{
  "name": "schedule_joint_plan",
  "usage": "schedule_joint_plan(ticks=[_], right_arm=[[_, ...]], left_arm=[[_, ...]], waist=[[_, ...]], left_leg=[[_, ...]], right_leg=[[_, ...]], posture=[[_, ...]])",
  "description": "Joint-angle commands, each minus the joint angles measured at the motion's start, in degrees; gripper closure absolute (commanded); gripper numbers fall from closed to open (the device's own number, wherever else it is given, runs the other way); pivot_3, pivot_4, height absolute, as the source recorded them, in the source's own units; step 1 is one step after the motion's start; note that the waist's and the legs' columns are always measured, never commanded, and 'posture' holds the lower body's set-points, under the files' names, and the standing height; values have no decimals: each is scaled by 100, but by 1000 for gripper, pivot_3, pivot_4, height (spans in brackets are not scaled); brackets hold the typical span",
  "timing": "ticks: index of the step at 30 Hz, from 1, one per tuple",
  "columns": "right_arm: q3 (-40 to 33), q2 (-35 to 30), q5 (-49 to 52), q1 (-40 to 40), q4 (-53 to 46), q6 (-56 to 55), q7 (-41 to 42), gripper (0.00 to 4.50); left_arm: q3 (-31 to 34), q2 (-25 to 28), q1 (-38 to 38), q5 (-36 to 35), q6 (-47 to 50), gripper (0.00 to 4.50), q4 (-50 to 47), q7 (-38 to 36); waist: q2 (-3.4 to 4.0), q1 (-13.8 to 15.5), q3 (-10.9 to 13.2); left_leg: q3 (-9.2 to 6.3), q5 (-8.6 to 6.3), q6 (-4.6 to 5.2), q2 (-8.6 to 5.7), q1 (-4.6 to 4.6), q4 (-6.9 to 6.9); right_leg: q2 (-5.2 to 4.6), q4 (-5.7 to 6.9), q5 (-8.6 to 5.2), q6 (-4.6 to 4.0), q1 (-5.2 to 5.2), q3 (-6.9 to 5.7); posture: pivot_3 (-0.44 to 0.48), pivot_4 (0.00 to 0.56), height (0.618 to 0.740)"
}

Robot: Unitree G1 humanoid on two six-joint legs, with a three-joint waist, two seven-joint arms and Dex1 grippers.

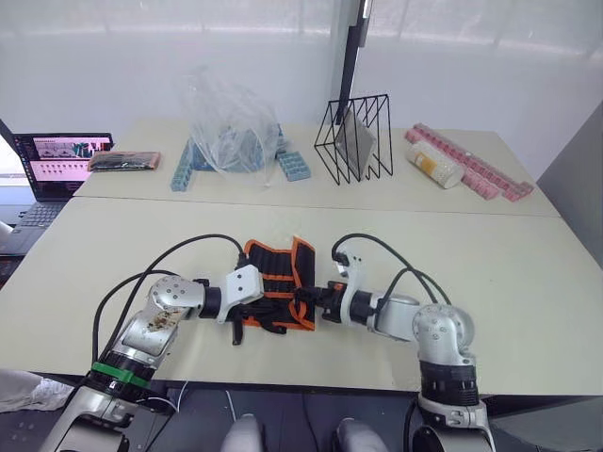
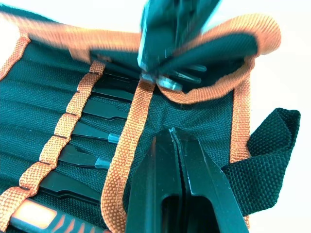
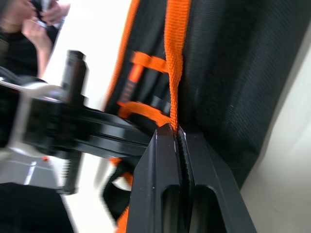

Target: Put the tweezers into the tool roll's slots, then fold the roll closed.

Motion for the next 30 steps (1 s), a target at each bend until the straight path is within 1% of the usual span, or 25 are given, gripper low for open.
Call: schedule_joint_plan(ticks=[1,4,7,9,10,12,14,17,24,27,30], right_arm=[[224,47,-338,98,154,-270,-110,4471],[300,155,-429,79,336,-465,-66,4471],[176,292,-263,80,476,-361,50,3649],[-6,388,-171,59,601,-356,74,3008],[-74,414,-133,44,648,-364,84,2613],[-330,448,77,-28,756,-330,152,2010],[-456,355,191,-106,872,-355,276,2010],[-432,69,172,-176,1108,-497,531,2010],[-319,-199,205,-302,1441,-743,1082,2010],[-168,-246,151,-323,1488,-857,1253,2846],[13,-326,51,-301,1487,-1013,1423,3867]], left_arm=[[-103,166,176,204,160,4500,100,-1],[-58,228,236,176,214,4500,8,21],[32,349,332,133,292,4500,-134,48],[102,449,406,105,336,4500,-230,58],[126,483,434,95,359,4500,-271,62],[223,599,547,41,437,4500,-423,59],[345,736,684,-28,514,4500,-577,46],[511,941,914,-136,608,4500,-794,25],[917,1254,1385,-339,825,4500,-1130,146],[1184,1294,1623,-488,999,4500,-1344,290],[1583,1274,1888,-796,1373,4500,-1671,444]], waist=[[0,-8,0],[1,-33,-1],[1,-73,-1],[1,-119,-2],[1,-132,-2],[1,-156,-2],[2,-167,-1],[6,-159,1],[7,-147,2],[10,-152,4],[10,-165,4]], left_leg=[[0,0,0,0,2,-1],[0,0,0,2,6,-3],[0,0,0,7,8,-3],[0,0,0,10,9,-6],[0,0,0,11,11,-8],[0,0,0,12,13,-11],[0,0,0,15,13,-12],[0,0,0,15,13,-12],[3,0,0,15,13,-11],[3,0,0,17,11,-12],[4,0,0,17,7,-13]], right_leg=[[0,0,0,0,0,0],[1,1,0,0,1,0],[6,1,0,-1,1,-1],[9,2,0,-1,1,-1],[11,5,0,-1,2,-2],[12,5,0,-1,2,-1],[15,4,0,-1,1,-1],[15,4,0,-2,0,-1],[13,-2,0,-2,2,1],[14,-1,-1,-3,-3,0],[14,1,-1,-3,-10,1]], posture=[[0,150,684],[0,150,684],[0,150,684],[0,150,684],[0,150,684],[0,150,684],[0,150,684],[0,150,684],[0,150,684],[0,150,684],[0,150,684]])
